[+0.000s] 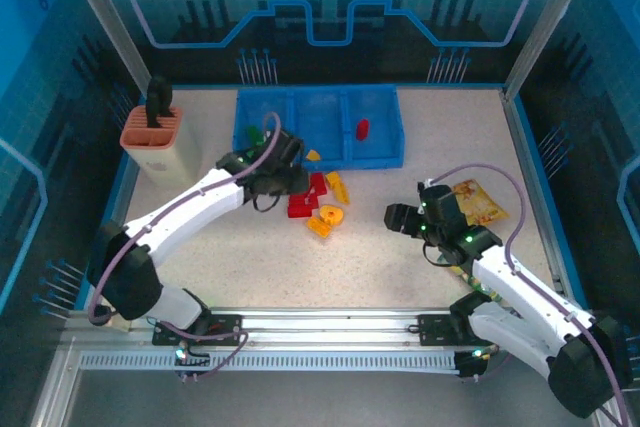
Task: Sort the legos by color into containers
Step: Pick up the lego from the center of the table, then place the lego in the container, then move the lego to the center of the table.
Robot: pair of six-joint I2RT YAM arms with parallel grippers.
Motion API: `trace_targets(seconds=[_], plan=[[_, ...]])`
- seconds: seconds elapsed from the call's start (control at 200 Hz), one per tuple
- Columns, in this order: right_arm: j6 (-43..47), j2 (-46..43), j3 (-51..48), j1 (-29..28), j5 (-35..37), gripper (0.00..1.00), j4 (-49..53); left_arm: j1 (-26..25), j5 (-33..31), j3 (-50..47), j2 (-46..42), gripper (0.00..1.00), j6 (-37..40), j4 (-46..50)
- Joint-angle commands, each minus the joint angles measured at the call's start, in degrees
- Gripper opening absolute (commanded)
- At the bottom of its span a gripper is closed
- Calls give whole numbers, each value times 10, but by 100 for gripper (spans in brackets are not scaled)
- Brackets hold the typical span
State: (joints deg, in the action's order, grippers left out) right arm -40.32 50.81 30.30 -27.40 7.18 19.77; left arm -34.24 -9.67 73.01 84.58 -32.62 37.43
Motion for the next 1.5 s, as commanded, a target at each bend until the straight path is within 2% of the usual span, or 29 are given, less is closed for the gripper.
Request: trace_targets(seconds=[0.0, 0.305, 0.525, 0.595, 0.675, 0.705, 0.77, 0.85, 0.915, 1.031, 1.206, 1.341, 1.496], plan=[[-24, 1, -8, -36, 22, 77, -10, 22, -17, 73, 22, 28, 38, 7], [-81, -50, -34, -172, 109, 77, 41, 76, -6, 246, 220, 28, 81, -6], [-101, -62, -43, -232, 141, 77, 67, 85, -8, 337, 315, 32, 93, 30], [-100, -55, -38, -240, 145, 77, 69, 85, -4, 348, 326, 39, 94, 40], [-96, -44, -29, -246, 149, 78, 69, 84, 3, 349, 322, 61, 96, 47], [-94, -40, -24, -247, 150, 78, 69, 84, 4, 346, 315, 68, 96, 48], [-86, -29, -12, -252, 154, 78, 69, 82, 7, 337, 291, 73, 97, 45], [-70, -12, 7, -257, 157, 78, 69, 80, 11, 324, 251, 74, 99, 42], [-24, 5, 25, -263, 141, 79, 50, 75, 11, 304, 207, 74, 99, 36], [61, 52, 82, -276, 131, 81, 44, 58, 12, 214, 99, 74, 97, -12], [191, 167, 212, -273, 97, 85, 76, 25, 8, 33, -82, 77, 80, -79], [278, 275, 311, -268, 34, 89, 94, 6, -2, -76, -205, 77, 59, -68], [330, 411, 429, -257, -8, 89, 143, -4, -15, -164, -339, 77, 24, -22]])
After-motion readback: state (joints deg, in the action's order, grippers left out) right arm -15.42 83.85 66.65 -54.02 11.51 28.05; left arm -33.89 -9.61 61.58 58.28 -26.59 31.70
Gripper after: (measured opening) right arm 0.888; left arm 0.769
